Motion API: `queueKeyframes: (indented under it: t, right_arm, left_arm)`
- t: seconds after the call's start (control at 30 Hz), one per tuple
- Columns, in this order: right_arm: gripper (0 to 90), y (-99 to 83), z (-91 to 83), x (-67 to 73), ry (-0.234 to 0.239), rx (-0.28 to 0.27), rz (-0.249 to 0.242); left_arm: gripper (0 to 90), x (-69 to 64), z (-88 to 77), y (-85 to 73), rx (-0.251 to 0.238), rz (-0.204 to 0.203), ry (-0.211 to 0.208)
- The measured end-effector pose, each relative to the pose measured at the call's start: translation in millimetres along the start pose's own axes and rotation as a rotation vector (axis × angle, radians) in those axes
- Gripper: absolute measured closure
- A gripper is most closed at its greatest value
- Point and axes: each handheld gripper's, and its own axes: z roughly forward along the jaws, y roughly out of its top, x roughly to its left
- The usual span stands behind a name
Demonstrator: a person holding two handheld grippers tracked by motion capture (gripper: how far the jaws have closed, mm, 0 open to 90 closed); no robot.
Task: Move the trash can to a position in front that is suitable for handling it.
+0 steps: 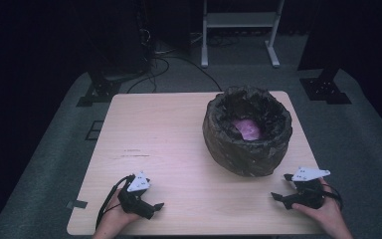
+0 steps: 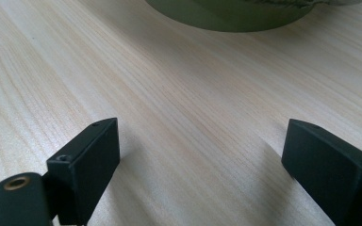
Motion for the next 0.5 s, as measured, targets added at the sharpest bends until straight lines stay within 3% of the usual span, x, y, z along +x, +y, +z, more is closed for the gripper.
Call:
queueKeyframes:
  t: [0.37, 0.5]
  right_arm:
    - [12.0, -0.4, -0.8, -1.1, -0.006, -0.004, 0.01]
    - [12.6, -0.3, -3.9, -3.4, -0.018, 0.008, 0.054]
  left_arm:
    - [0.0, -0.2, -0.1, -0.1, 0.0, -0.002, 0.001]
    - [0.0, -0.3, -0.6, -0.4, 0.001, 0.001, 0.001]
